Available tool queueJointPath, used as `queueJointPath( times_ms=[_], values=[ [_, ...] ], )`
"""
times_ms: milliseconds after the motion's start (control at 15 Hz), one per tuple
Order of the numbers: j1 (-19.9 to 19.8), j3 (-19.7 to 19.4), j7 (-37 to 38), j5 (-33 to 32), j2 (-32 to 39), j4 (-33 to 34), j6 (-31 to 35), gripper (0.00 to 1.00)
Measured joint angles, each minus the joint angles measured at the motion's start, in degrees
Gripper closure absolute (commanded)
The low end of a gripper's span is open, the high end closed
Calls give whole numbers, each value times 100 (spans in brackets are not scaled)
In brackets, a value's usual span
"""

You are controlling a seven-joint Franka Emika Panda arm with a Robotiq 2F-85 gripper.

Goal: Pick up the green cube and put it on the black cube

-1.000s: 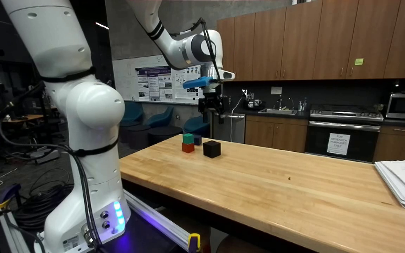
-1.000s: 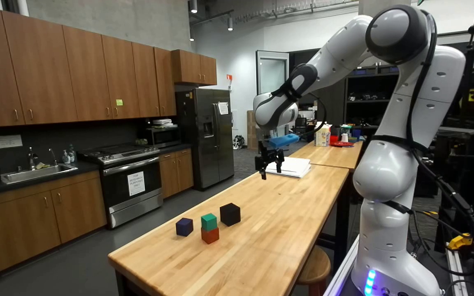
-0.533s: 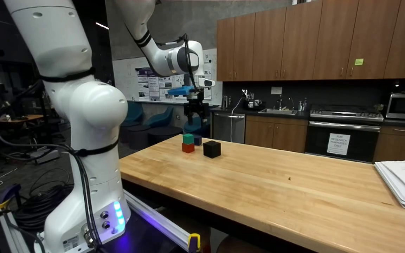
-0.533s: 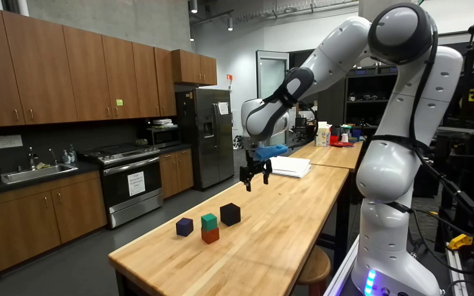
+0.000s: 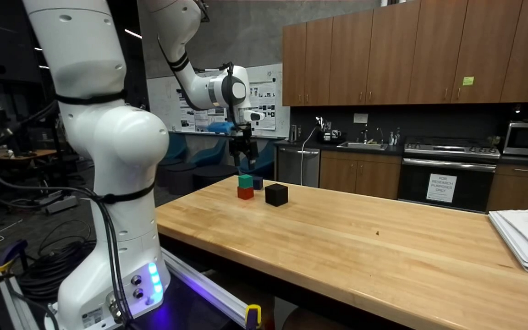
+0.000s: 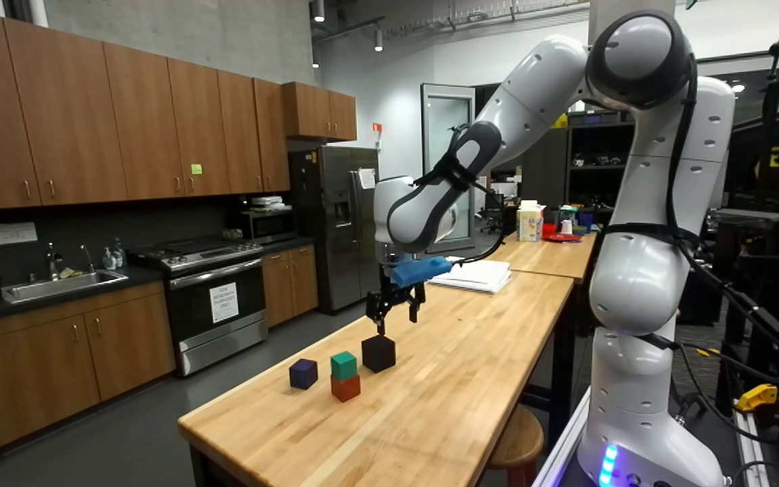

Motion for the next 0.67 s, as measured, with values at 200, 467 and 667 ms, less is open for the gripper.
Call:
queueJointPath(
  times_ms=[200, 467, 667],
  values=[
    [174, 98, 94, 238, 313, 216, -37, 0],
    [423, 144, 91, 588, 775, 598, -43, 0],
    [503, 146, 59, 598, 1106, 879, 55, 0]
  ],
)
